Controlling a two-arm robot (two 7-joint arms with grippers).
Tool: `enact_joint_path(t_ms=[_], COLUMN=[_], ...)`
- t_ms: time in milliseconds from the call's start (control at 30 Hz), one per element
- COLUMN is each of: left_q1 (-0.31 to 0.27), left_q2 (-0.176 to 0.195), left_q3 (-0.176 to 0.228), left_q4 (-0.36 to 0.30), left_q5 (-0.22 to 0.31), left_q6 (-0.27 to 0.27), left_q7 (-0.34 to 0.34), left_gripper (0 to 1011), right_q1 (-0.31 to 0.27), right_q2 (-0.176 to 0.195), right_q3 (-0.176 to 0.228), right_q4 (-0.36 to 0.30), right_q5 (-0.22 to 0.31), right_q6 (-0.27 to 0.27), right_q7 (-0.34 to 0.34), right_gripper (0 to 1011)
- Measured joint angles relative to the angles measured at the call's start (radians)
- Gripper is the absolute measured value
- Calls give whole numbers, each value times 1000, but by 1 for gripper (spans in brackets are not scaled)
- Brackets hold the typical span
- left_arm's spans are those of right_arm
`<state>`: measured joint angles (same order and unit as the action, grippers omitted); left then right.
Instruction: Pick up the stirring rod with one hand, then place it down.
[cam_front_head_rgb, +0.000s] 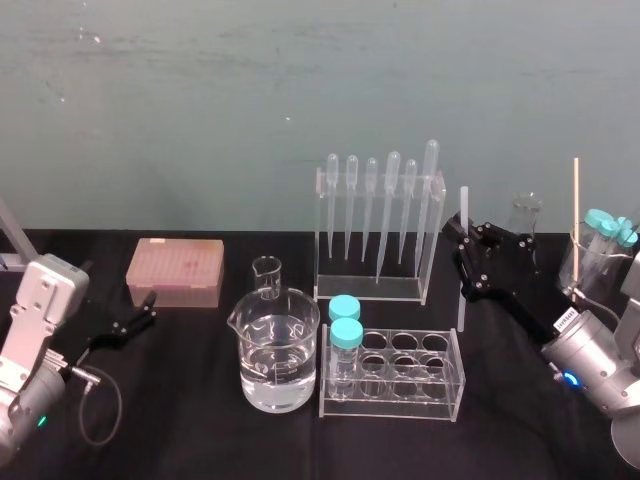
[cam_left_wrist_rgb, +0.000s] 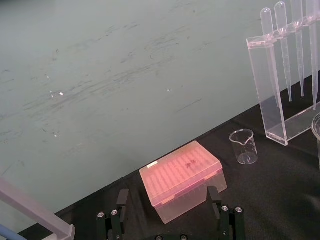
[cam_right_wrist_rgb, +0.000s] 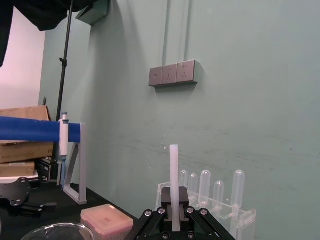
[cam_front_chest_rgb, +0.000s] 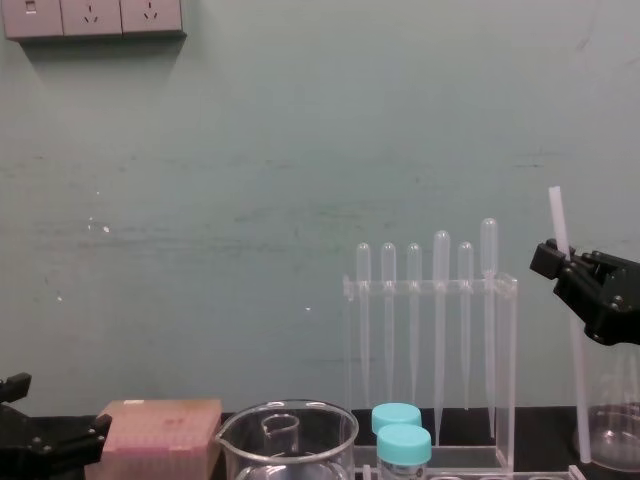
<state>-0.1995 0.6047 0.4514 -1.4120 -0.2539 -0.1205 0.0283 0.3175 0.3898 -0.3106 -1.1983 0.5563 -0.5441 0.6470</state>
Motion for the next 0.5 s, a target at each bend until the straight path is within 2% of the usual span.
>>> enact_joint_path(t_ms=[500], left_q1=[0], left_q2=[0], left_q3=[0], left_q4=[0], left_q5=[0], left_q6=[0], left_q7=[0], left_gripper=[1000], right_q1=[1], right_q2=[0], right_q3=[-1], right_q4=[0], right_q5=[-1], right_q6=[-2], right_q7=[0], right_gripper=[70])
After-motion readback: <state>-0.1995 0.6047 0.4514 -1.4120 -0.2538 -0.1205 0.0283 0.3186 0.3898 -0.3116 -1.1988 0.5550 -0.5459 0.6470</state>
